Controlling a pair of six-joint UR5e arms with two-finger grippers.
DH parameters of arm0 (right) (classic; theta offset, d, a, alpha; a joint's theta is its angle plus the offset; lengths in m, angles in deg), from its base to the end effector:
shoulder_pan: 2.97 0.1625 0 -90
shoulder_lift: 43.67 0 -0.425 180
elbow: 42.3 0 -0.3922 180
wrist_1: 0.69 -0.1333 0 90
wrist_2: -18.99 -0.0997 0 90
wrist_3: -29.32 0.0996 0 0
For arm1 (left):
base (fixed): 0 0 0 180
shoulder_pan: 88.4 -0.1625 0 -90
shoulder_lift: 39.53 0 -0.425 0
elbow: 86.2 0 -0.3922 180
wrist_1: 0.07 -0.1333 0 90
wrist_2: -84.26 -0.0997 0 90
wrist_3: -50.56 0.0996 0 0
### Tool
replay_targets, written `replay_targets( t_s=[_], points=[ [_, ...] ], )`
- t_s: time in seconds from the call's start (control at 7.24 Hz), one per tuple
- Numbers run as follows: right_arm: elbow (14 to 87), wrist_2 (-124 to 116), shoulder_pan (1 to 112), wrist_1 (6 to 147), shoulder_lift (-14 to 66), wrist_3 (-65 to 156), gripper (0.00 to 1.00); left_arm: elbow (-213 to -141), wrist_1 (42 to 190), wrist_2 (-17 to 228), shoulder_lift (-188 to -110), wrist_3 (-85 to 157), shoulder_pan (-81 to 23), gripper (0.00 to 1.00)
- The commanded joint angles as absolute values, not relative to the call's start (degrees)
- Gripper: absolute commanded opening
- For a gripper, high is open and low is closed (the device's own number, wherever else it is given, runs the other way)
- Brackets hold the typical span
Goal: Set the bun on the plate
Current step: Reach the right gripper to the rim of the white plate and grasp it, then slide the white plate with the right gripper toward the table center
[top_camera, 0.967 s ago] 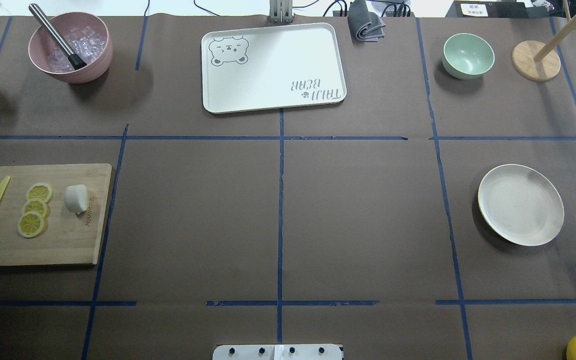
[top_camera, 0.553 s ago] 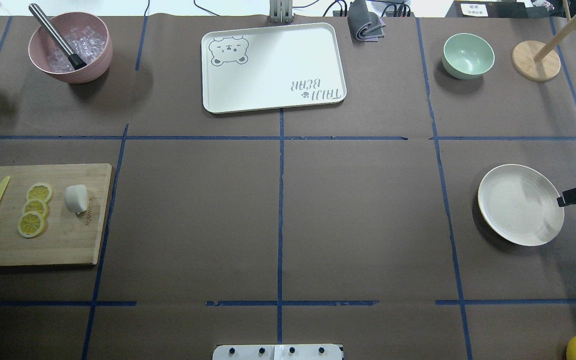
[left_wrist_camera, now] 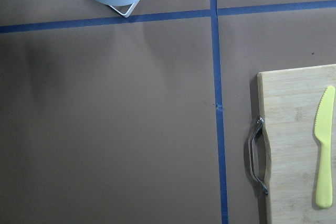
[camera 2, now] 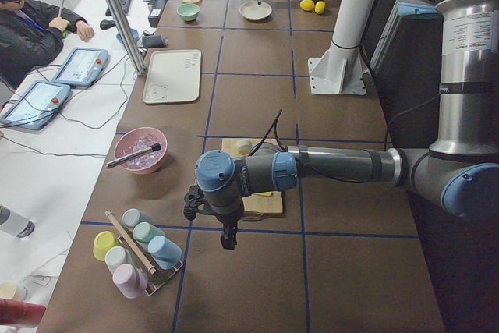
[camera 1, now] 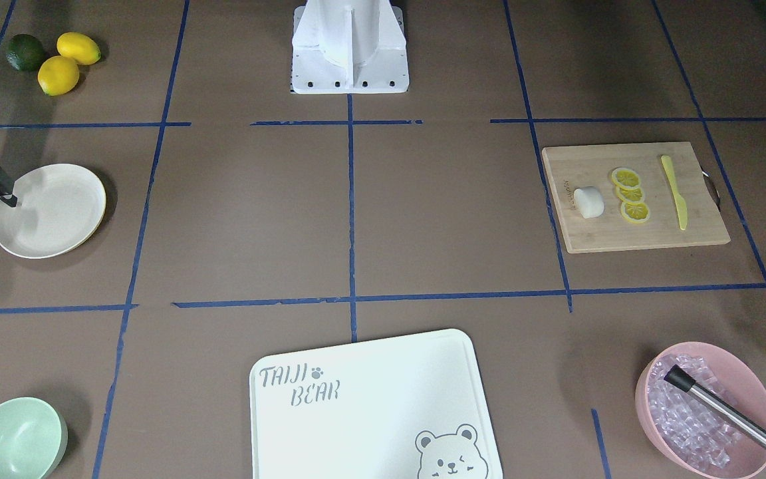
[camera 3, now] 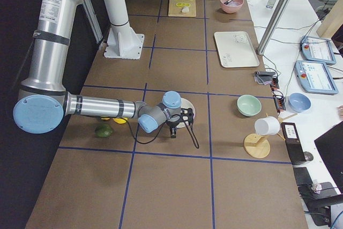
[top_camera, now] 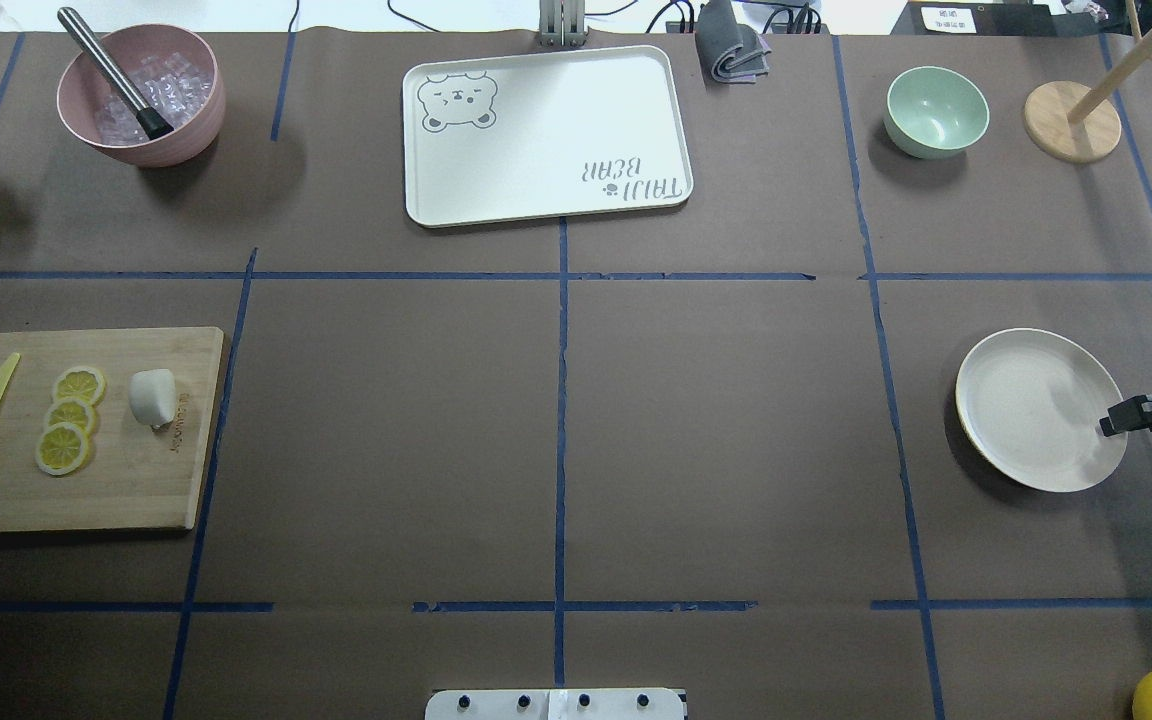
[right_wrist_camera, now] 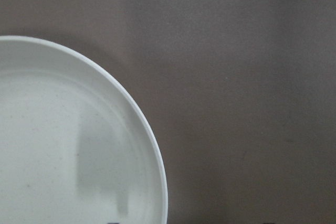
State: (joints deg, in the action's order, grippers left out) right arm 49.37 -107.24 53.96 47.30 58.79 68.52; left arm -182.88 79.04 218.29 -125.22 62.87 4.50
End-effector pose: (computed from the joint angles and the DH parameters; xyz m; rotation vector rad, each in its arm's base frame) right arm -0.1671 -0.3930 0.6679 0.0616 -0.8074 -0.0711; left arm -0.0867 -0.4441 0.6557 -0.0386 0.7792 0.0987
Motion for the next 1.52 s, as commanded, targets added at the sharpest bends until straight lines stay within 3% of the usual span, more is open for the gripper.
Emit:
replay_targets(
  t_s=[0.0, 0.69, 0.97, 1.38],
  points=[
    [49.37, -107.66, 53.72, 47.3, 57.07, 68.43, 0.02, -182.88, 79.04, 218.29, -125.22, 62.87, 4.5, 1.0],
    [56.84, -115.92, 56.44, 48.26, 52.77, 71.13, 0.0, -182.88, 79.04, 218.29, -125.22, 62.87, 4.5, 1.0],
    [56.93, -115.58, 52.26, 49.74, 42.78, 87.78, 0.0, -182.97, 78.95, 218.29, -125.14, 62.87, 4.5, 1.0],
    [56.84, -106.3, 43.02, 65.7, 25.29, 95.68, 0.02, -183.14, 79.12, 218.38, -125.14, 62.87, 4.5, 1.0]
  ],
)
